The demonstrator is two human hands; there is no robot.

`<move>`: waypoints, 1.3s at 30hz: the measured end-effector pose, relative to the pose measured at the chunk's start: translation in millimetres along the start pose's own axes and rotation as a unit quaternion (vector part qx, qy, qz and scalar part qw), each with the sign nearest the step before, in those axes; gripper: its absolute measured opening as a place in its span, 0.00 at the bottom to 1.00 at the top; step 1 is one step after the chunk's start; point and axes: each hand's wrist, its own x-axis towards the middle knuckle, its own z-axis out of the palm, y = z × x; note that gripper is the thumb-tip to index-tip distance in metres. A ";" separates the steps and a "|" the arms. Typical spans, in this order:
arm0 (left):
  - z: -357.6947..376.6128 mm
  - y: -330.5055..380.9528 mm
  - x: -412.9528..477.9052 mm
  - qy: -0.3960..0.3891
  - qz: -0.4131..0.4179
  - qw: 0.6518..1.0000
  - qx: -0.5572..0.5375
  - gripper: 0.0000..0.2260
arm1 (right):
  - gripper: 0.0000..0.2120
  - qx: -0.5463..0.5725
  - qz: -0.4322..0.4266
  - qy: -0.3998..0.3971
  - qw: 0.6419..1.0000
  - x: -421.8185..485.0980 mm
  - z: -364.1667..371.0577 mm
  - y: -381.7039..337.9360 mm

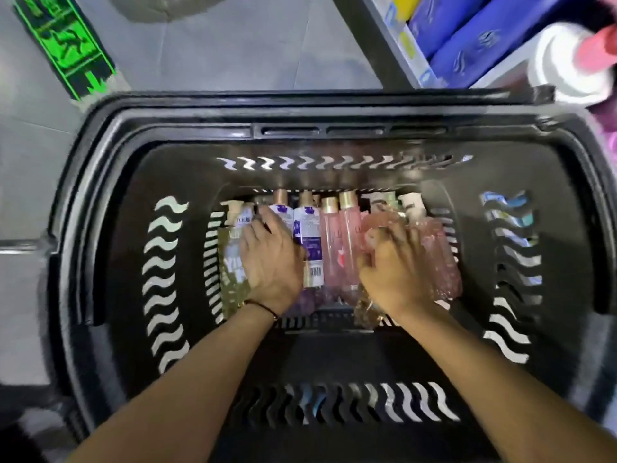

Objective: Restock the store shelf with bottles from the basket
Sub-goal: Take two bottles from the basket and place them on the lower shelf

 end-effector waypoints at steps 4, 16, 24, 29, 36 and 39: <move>-8.0 -9.4 -2.0 -0.008 0.004 1.000 -0.006 0.36 | 0.14 -0.018 -0.019 0.000 1.000 20.5 9.7 -4.6; -66.0 -44.1 -53.8 -0.135 -0.134 0.806 -0.561 0.09 | 0.23 -0.061 0.100 -0.127 0.985 84.9 22.5 -22.4; -68.3 -59.3 -75.4 -0.172 -0.194 0.720 -0.644 0.12 | 0.22 -0.043 -0.011 0.066 0.997 56.1 35.9 -16.4; -78.5 -56.2 -81.2 -0.212 -0.191 0.670 -0.685 0.16 | 0.29 0.146 -0.092 0.045 0.984 32.5 44.8 -21.8; -116.3 -51.6 -96.4 -0.204 -0.142 0.694 -0.675 0.14 | 0.26 0.401 -0.034 0.006 0.915 -14.2 -28.8 -27.2; -144.9 -48.3 -108.9 -0.197 -0.128 0.704 -0.670 0.15 | 0.23 0.423 -0.021 0.009 0.906 -41.0 -76.6 -34.7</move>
